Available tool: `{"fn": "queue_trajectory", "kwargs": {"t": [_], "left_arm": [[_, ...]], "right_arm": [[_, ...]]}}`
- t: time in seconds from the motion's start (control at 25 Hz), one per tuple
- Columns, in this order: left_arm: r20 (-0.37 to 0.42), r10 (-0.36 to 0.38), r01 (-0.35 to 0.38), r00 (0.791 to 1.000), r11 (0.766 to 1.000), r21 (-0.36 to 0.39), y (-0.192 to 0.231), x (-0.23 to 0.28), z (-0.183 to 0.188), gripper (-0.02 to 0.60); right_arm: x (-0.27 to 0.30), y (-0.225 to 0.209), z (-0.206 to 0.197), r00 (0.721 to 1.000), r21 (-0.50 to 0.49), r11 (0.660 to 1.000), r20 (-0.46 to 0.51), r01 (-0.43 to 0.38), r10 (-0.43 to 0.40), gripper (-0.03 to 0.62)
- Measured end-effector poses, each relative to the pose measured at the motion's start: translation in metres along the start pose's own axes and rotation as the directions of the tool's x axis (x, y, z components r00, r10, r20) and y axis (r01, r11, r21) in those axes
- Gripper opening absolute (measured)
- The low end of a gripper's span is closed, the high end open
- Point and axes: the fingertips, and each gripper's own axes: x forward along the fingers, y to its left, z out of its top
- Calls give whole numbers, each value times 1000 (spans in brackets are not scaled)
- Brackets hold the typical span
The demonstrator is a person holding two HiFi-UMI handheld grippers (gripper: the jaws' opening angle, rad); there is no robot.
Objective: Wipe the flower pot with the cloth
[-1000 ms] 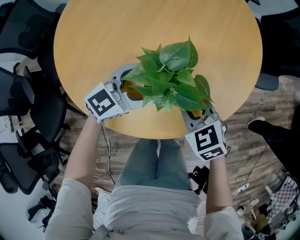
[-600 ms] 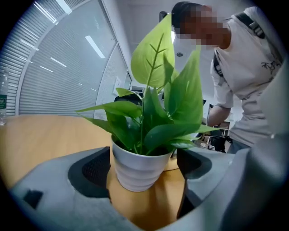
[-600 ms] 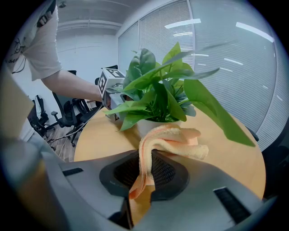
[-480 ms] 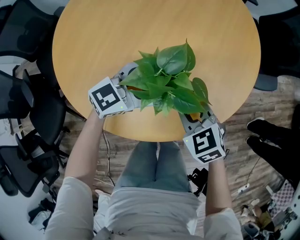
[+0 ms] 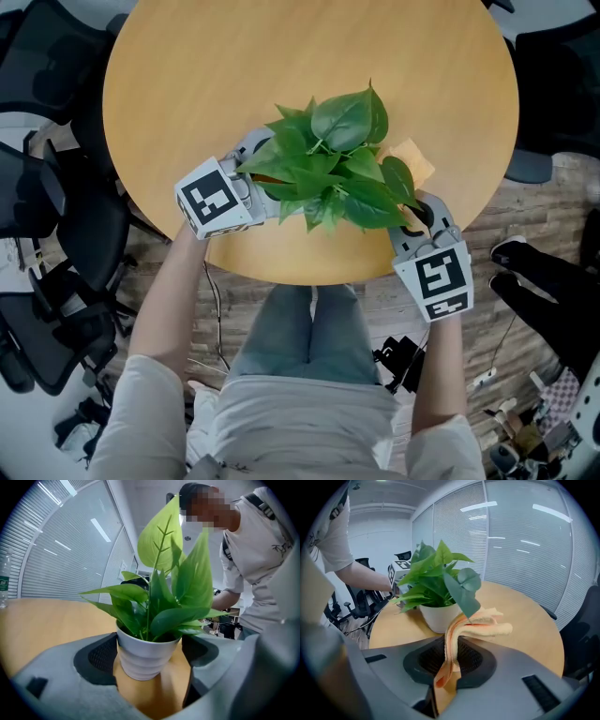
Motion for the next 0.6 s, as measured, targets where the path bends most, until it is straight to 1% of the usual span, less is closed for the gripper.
{"fn": "queue_trajectory", "kwargs": {"t": [0.12, 0.24, 0.4, 0.52, 0.6], "left_arm": [[5, 11, -11, 1000, 1000, 1, 0, 1, 0, 443], [14, 28, -28, 1000, 1000, -4, 1, 3, 0, 443], [20, 74, -74, 997, 997, -20, 6, 3, 1, 443], [15, 109, -109, 994, 994, -24, 7, 4, 1, 443], [13, 129, -129, 992, 991, -26, 7, 4, 1, 443]], "right_arm": [[5, -20, 4, 999, -11, 999, 3, 34, -34, 49], [19, -28, 14, 999, -24, 999, 9, 32, -32, 50], [36, -19, 23, 1000, -61, 998, 5, -4, 4, 49], [39, -12, 24, 1000, -91, 996, 1, -8, 8, 49], [39, -10, 23, 1000, -94, 996, -2, -10, 9, 49]]}}
